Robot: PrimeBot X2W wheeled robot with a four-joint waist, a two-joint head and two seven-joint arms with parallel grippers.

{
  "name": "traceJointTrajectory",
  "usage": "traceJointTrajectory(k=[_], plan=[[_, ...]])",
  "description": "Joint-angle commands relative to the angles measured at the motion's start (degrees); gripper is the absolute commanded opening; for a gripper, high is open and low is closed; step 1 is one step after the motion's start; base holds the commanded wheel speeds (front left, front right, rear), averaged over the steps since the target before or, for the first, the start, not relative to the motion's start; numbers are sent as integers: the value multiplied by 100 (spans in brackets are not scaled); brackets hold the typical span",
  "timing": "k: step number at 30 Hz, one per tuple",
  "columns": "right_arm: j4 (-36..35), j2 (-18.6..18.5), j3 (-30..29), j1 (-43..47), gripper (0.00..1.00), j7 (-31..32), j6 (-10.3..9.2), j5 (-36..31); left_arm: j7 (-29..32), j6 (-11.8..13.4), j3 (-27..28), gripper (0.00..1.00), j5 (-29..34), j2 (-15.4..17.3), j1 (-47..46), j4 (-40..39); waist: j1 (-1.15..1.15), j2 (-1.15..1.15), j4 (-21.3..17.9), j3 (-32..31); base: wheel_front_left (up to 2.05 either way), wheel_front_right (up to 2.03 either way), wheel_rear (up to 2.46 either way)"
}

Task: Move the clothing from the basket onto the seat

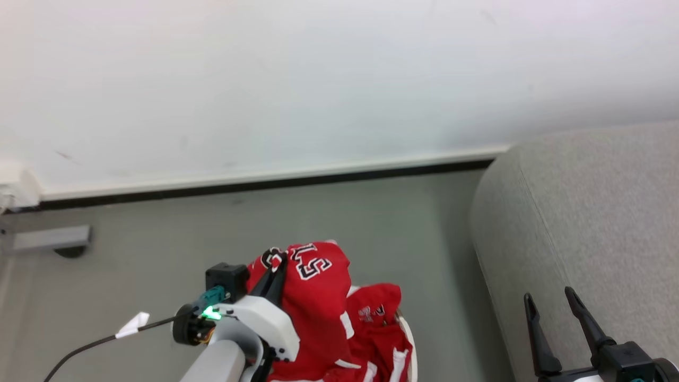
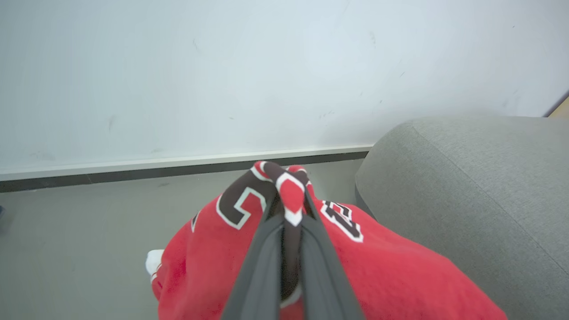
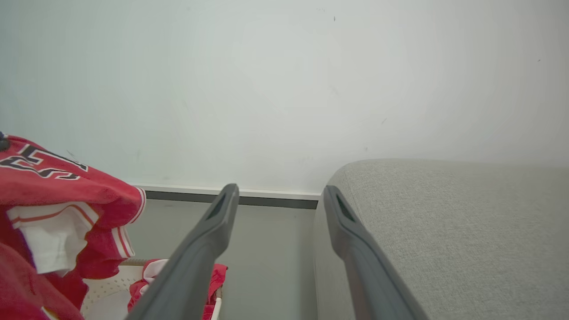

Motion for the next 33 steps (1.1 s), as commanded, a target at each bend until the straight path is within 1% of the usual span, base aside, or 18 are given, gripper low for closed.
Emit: traceJointTrajectory(k=[1, 5, 10, 14, 16, 19, 25, 29, 33], plan=[[11, -12, 4, 77, 100, -2, -2, -29, -16, 38, -11, 0, -36, 16, 104, -163, 2, 0, 277, -376, 0, 0, 0], [-30, -13, 47, 167, 100, -2, -2, 2, 41, 151, -20, 0, -85, 17, 188, -828, 2, 0, 308, -462, 0, 0, 0], [-176, -12, 209, 187, 100, -2, -2, -105, 283, 251, -16, 0, -142, 73, 293, -1690, 2, 0, 325, -520, 0, 0, 0], [-407, -11, 379, 129, 100, -2, -2, -218, 535, 358, -28, 0, -154, 149, 423, -2300, 2, 0, 302, -535, 0, 0, 0], [-581, -19, 561, 55, 100, -2, -2, -179, 635, 433, -33, 0, -155, 182, 497, -2534, 2, 0, 281, -531, 0, 0, 0], [-834, -135, 1021, -7, 100, -2, -2, -124, 764, 504, -51, 0, -159, 221, 590, -2794, 2, 0, 242, -526, 0, 0, 0], [-1178, -460, 2124, -191, 100, -2, -2, -39, 913, 562, -118, 0, -174, 250, 701, -3081, 2, 0, 203, -519, 0, 0, 0], [-1327, -565, 2641, -346, 100, -2, -2, 35, 974, 581, -168, 0, -159, 268, 708, -3163, 2, 0, 211, -502, 0, 0, 0], [-1347, -566, 3129, -599, 100, -1, -3, 83, 1026, 587, -227, 0, -140, 268, 683, -3206, 2, 0, 219, -490, 0, 0, 0]])
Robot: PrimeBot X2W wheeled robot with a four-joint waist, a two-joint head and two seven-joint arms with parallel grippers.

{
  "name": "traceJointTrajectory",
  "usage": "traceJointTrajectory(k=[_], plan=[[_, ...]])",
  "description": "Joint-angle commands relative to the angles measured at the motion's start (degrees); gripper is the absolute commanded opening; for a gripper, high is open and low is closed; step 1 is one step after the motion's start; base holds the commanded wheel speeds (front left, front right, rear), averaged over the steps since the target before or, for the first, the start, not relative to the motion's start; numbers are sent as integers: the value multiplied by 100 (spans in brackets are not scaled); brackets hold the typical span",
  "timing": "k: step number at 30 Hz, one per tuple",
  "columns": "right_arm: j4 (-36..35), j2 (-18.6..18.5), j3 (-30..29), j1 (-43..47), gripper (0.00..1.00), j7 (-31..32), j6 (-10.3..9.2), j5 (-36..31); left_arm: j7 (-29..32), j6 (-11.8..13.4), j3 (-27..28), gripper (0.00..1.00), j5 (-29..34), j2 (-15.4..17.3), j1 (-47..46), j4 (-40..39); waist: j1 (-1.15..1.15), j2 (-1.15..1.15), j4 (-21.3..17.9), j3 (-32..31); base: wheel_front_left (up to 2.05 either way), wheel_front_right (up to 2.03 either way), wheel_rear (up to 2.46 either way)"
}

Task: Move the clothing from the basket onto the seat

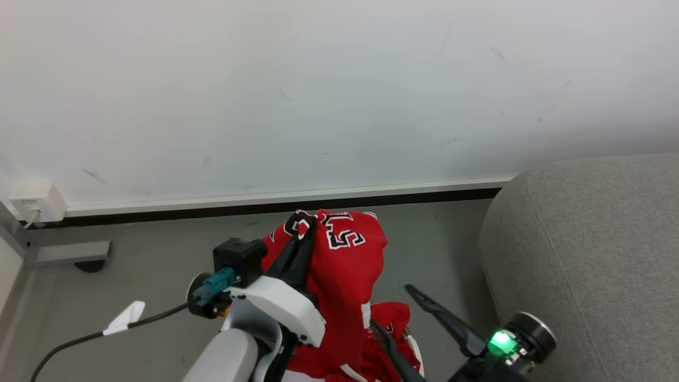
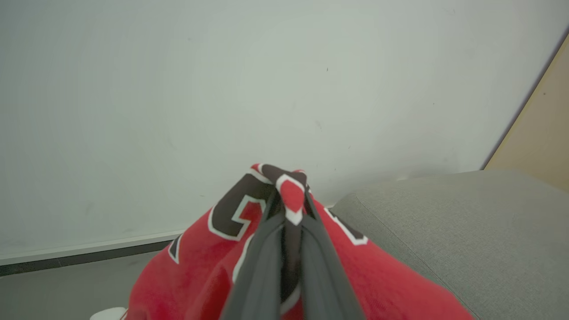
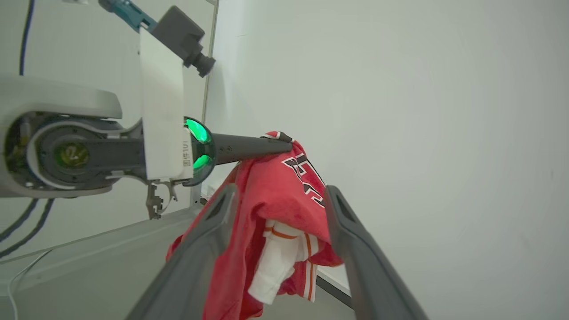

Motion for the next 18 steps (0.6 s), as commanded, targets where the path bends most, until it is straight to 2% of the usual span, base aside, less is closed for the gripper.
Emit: traceJointTrajectory(k=[1, 8, 18], plan=[[53, -23, 143, -163, 100, 0, -3, 5, 11, 3, -22, 0, 24, 40, 12, -43, 1, 0, 3, 7, 0, 0, 0], [748, 89, 519, -863, 100, 1, -5, -298, 169, -67, -250, 0, -23, -27, -63, -175, 1, 0, 49, 27, 0, 0, 0], [2148, 375, 167, -1450, 100, 1, -6, -1003, 467, -207, -635, 0, -277, -142, -89, -482, 1, 0, 217, 29, 0, 0, 0]])
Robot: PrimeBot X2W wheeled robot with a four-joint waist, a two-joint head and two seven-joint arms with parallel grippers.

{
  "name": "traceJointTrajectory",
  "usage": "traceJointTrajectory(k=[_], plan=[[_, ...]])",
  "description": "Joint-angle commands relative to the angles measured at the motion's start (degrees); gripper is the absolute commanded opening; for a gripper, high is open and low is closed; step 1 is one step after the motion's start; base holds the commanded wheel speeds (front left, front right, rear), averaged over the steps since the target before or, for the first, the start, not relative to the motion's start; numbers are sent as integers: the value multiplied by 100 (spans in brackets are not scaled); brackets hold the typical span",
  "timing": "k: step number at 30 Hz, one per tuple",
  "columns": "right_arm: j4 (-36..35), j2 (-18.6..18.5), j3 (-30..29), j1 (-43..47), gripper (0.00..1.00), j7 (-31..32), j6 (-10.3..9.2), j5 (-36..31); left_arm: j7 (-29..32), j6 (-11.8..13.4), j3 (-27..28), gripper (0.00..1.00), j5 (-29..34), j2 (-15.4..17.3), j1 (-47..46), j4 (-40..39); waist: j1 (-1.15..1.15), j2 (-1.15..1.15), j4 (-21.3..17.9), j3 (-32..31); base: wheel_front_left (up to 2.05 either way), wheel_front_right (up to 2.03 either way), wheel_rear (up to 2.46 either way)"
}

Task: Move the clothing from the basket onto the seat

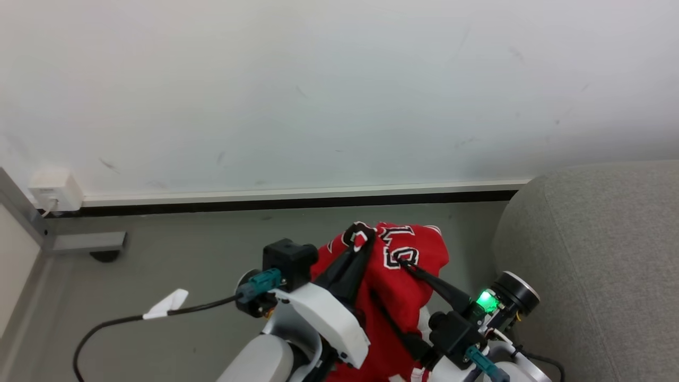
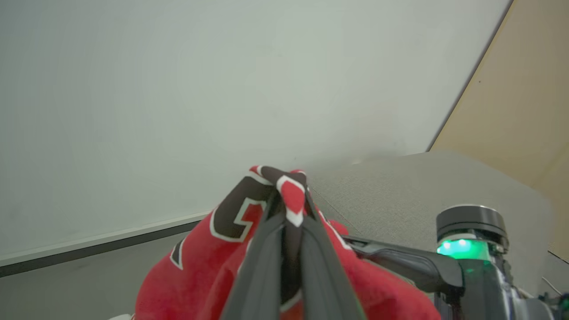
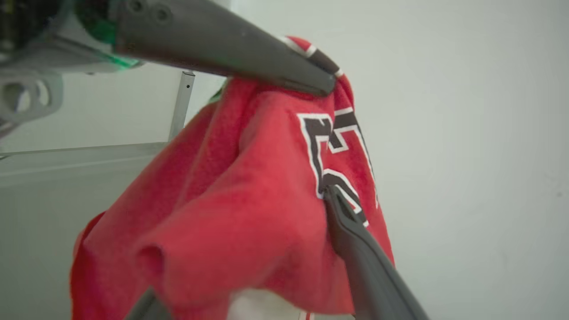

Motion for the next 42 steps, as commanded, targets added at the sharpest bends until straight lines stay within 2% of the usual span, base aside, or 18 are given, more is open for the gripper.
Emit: traceJointTrajectory(k=[1, 5, 6, 7, 13, 14, 16, 17, 18, 19, 23, 32, 42], plan=[[93, 24, -35, -82, 100, 2, -12, -25, 26, -41, -17, 0, -58, -9, -41, -54, 0, 0, 26, 5, 0, 0, 0], [505, 108, -151, -187, 100, 2, -12, 88, 125, -57, -163, 0, -173, -27, -25, -175, 0, 0, 94, 10, 0, 0, 0], [558, 123, -175, -214, 43, 2, -12, 159, 143, -52, -184, 0, -193, -30, -18, -194, 0, 0, 107, 10, 0, 0, 0], [605, 139, -169, -232, 0, 2, -12, 205, 151, -48, -211, 0, -211, -32, -9, -205, 0, 0, 119, 8, 0, 0, 0], [661, 147, -250, -286, 0, 2, -12, 547, 112, -3, -220, 0, -216, 24, 44, -162, 0, 0, 128, 2, 0, 0, 0], [644, 147, -284, -280, 0, 2, -12, 583, 102, 5, -212, 4, -226, 30, 57, -153, 0, 0, 122, 1, 0, 0, 0], [602, 149, -342, -257, 0, 2, -12, 624, 74, 19, -208, 19, -226, 51, 86, -125, 0, 0, 105, -1, 0, 0, 0], [581, 149, -377, -246, 0, 2, -12, 638, 56, 30, -206, 35, -217, 66, 92, -112, 0, 0, 95, 1, 0, 0, 0], [559, 150, -417, -239, 0, 2, -12, 641, 34, 41, -208, 58, -189, 86, 93, -99, 0, 0, 84, 5, 0, 0, 0], [533, 150, -474, -233, 0, 1, -12, 657, 11, 46, -209, 100, -166, 99, 99, -86, 0, 0, 74, 9, 0, 0, 0], [449, 151, -630, -233, 0, 1, -12, 685, -185, 38, -217, 100, -43, 203, 144, 16, 0, 0, 6, 19, 0, 0, 0], [311, 27, -883, -205, 0, 1, -12, 701, -1026, -8, -291, 100, 335, 577, 412, 446, 0, 0, -209, 58, 0, 0, 0], [202, -68, -1080, -147, 0, 0, -12, 726, -1363, -54, -309, 100, 325, 532, 447, 797, 0, 0, -481, 83, 0, 0, 0]])
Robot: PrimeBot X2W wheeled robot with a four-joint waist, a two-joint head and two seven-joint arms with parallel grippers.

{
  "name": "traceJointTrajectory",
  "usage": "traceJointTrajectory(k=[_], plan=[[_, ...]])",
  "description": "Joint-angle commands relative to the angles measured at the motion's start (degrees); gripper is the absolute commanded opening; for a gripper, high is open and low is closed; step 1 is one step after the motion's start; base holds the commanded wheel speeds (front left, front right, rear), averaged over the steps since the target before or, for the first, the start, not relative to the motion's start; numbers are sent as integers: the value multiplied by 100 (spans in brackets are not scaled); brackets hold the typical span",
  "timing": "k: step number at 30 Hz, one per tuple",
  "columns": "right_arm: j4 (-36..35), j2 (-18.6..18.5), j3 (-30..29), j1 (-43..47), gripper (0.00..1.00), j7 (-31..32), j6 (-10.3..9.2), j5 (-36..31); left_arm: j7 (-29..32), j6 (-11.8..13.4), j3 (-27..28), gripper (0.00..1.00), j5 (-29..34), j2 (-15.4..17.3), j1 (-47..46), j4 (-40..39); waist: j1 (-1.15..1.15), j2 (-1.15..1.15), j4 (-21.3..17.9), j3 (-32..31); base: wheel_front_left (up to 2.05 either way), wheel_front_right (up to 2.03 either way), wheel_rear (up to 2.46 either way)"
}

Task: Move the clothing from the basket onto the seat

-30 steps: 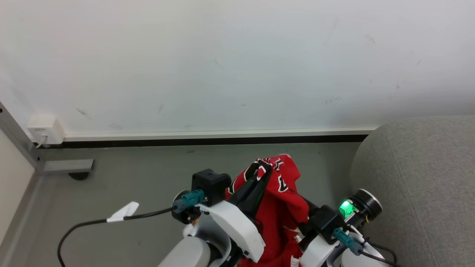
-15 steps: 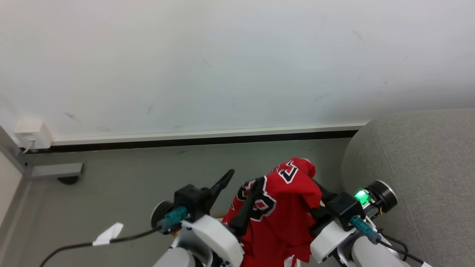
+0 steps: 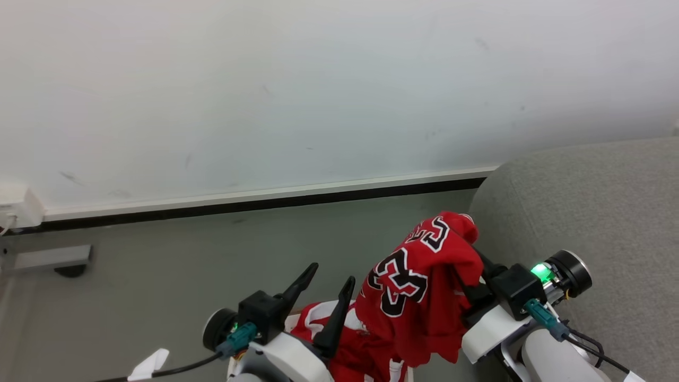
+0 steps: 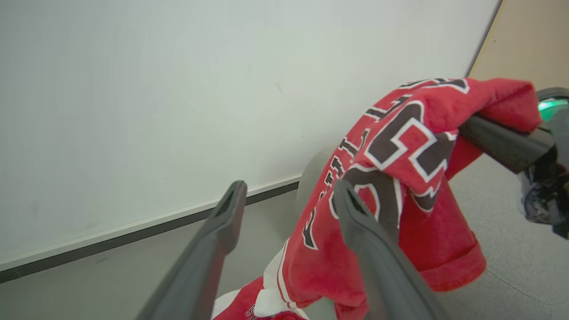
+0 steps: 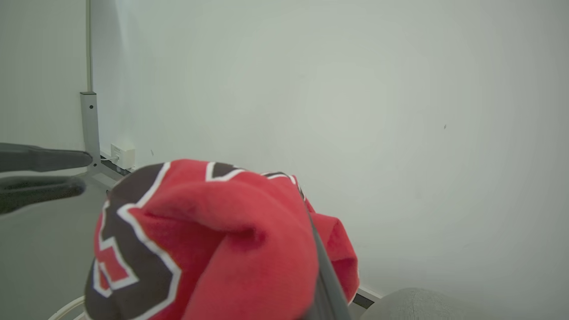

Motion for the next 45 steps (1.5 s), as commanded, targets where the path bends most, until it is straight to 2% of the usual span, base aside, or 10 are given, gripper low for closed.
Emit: traceJointTrajectory(k=[1, 8, 19, 25, 30, 36, 43, 45], plan=[[-40, -25, -40, 40, 0, -2, -12, 58, -52, -16, 4, 100, -5, -11, 7, 24, 0, 0, -80, 12, 0, 0, 0], [-112, -78, -174, 44, 0, -2, -12, 117, -126, -48, -12, 100, -12, -68, -15, 104, 0, 0, -619, 52, 0, 0, 0], [-263, -224, -545, 171, 0, -2, -12, 187, -183, -122, -114, 100, 29, -206, -117, 172, 0, 0, -1836, 100, 0, 0, 0], [-331, -349, -878, 292, 0, -2, -12, 269, -198, -188, -256, 100, 53, -331, -194, 215, 0, 0, -2185, 175, 0, 0, 0], [-381, -501, -1301, 339, 0, -2, -12, 385, -206, -256, -388, 100, 97, -417, -353, 174, 0, 0, -2096, 409, 0, 0, 0], [-510, -779, -1931, -163, 0, -2, -12, 451, -204, -331, -497, 100, 282, -430, -730, 118, 0, 0, -1672, 1229, 0, 0, 0], [-379, -1541, -2767, -1434, 0, -1, -12, 502, -208, -396, -537, 100, 596, -358, -1473, 68, 0, 0, -1037, 2556, 0, 0, 0], [-303, -1686, -2928, -1652, 0, -1, -12, 475, -208, -400, -529, 100, 632, -351, -1579, 59, 0, 0, -959, 2728, 0, 0, 0]])
